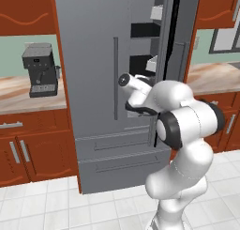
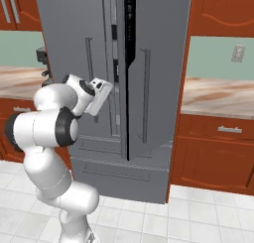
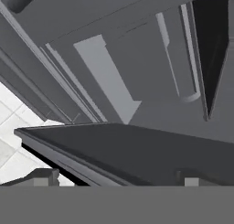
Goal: Place one of the steaks on the plate and the other in the bowl. Then place the bowl in the fridge.
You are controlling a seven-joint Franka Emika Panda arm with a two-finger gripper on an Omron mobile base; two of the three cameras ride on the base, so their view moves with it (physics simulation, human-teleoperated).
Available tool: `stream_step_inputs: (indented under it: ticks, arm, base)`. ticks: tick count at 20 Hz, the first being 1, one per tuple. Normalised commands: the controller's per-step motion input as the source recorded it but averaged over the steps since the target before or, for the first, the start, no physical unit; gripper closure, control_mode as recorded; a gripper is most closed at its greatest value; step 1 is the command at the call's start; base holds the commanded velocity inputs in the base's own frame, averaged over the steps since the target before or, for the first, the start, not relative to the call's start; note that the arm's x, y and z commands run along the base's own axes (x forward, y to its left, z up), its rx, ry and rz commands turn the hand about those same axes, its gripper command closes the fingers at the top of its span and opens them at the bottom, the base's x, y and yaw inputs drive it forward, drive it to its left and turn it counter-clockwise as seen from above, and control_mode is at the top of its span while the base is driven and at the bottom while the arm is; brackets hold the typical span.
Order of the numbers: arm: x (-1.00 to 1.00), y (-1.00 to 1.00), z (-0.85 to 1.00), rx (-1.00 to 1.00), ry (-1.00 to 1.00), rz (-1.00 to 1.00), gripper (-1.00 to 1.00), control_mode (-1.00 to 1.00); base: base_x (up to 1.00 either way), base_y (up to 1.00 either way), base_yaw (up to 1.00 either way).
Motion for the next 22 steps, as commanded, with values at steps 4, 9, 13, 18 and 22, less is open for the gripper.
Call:
stream_step_inputs:
  ticks: [4, 9, 13, 18, 22]
  arm:
    - [0.02, -0.47, 0.0, -0.18, 0.0, 0.0, -1.0, -1.0]
    - [-0.01, -0.68, 0.0, -0.12, 0.0, 0.0, -1.0, -1.0]
    - [-0.26, -0.86, 0.02, -0.02, 0.01, -0.04, -1.0, -1.0]
    - [-0.96, -0.96, 0.05, -0.01, 0.0, -0.12, -1.0, -1.0]
    - [-1.0, -1.0, 0.0, -0.04, -0.02, -0.12, -1.0, -1.0]
  base:
    - [0.0, 0.0, 0.0]
    - [0.0, 0.0, 0.0]
    - [0.0, 0.0, 0.0]
    - [0.0, 0.0, 0.0]
    - [0.0, 0.0, 0.0]
